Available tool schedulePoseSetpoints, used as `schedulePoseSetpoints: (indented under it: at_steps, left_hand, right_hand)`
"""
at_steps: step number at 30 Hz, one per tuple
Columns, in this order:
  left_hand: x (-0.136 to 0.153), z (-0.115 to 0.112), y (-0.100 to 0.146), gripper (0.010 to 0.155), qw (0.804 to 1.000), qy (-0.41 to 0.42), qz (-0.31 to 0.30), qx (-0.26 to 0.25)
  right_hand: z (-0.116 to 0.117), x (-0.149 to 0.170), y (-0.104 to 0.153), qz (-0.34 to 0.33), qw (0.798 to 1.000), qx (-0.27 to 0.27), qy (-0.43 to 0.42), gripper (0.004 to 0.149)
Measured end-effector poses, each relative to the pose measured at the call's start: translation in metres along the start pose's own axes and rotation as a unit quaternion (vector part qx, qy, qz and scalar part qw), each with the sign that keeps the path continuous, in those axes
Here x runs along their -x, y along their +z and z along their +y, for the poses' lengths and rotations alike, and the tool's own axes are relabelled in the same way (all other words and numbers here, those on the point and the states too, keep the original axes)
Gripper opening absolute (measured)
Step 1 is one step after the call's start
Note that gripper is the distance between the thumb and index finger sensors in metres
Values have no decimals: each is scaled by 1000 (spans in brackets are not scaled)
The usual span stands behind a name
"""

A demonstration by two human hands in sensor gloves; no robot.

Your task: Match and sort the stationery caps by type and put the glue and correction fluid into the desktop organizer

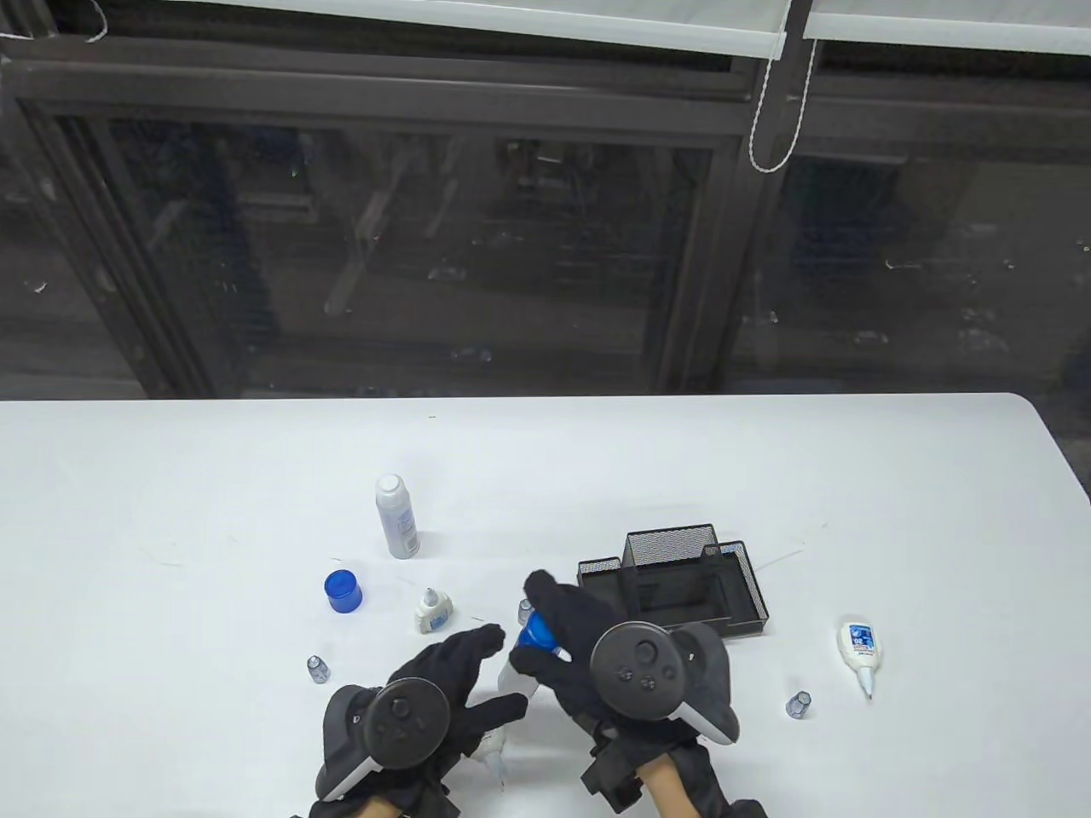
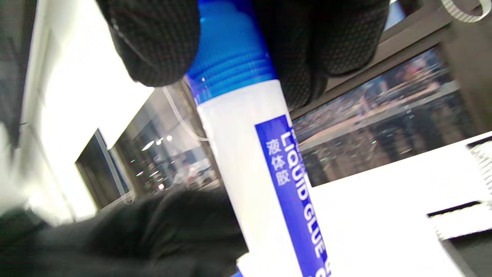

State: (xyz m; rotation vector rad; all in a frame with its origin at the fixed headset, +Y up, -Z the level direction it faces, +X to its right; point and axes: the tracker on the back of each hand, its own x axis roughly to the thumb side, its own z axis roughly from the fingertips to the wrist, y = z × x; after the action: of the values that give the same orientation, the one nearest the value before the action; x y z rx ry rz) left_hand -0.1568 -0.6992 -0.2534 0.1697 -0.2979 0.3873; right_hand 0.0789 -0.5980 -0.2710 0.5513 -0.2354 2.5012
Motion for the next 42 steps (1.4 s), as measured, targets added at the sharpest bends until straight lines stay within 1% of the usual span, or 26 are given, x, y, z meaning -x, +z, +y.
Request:
schedulePoseSetpoints:
  at_steps: [1, 2, 3, 4, 5, 6, 7, 10, 13, 16, 18, 25, 27, 29, 32, 33, 35, 36, 40, 42]
  left_hand:
    - [6, -1, 1, 77, 999, -34, 5, 14]
    - [14, -1, 3, 76, 998, -64, 13, 17]
    - [21, -4, 8, 76, 996, -85, 27, -5]
    - [25, -8, 10, 76, 995, -89, 39, -15]
    - [29, -11, 9, 76, 995, -85, 53, 14]
    - [30, -13, 10, 75, 994, -84, 65, 31]
    - [30, -13, 11, 75, 995, -78, 67, 14]
    - [27, -8, 8, 74, 995, -76, 61, 3]
    - [26, -6, 9, 73, 996, -71, 56, 0]
    - [29, -5, 11, 73, 996, -66, 56, 2]
    - [29, -5, 11, 73, 996, -67, 58, 5]
    - [28, -6, 12, 71, 996, -63, 55, 10]
    - [27, -7, 12, 71, 996, -66, 54, 9]
    - [26, -6, 12, 70, 997, -64, 53, 8]
    - [27, -7, 12, 71, 996, -66, 54, 8]
    - [27, -6, 13, 72, 997, -62, 55, 9]
    - [29, -6, 13, 72, 996, -60, 58, 9]
    - [29, -6, 14, 72, 996, -61, 59, 8]
    - [31, -4, 14, 72, 996, -55, 64, 6]
    - [32, -3, 14, 72, 996, -58, 66, 5]
  right_hand:
    - [-8, 7, -1, 15, 1000, 11, 7, 69]
    - [-16, 14, -3, 29, 999, 23, 16, 69]
    - [-22, 21, -5, 43, 998, 39, 23, 69]
    - [-25, 27, -7, 55, 997, 39, 27, 69]
    - [-28, 34, -12, 70, 996, 39, 32, 69]
    - [-28, 40, -16, 78, 995, 43, 34, 69]
    - [-27, 46, -22, 89, 994, 48, 37, 69]
    - [-19, 59, -39, 109, 992, 38, 51, 69]
    - [-1, 71, -59, 127, 989, -13, 68, 68]
    - [18, 80, -71, 132, 987, -38, 88, 68]
    - [30, 88, -78, 140, 985, -43, 87, 68]
    - [54, 107, -87, 158, 980, -69, 98, 68]
    - [55, 109, -86, 159, 983, -52, 80, 68]
    - [55, 110, -86, 158, 983, -61, 75, 68]
    - [53, 109, -85, 164, 980, -84, 69, 70]
    - [51, 108, -85, 166, 979, -100, 66, 71]
    - [44, 105, -82, 169, 976, -127, 54, 77]
    - [38, 102, -79, 168, 977, -125, 50, 80]
    - [2, 83, -64, 146, 984, -84, 54, 78]
    - [-16, 68, -48, 120, 991, -54, 36, 77]
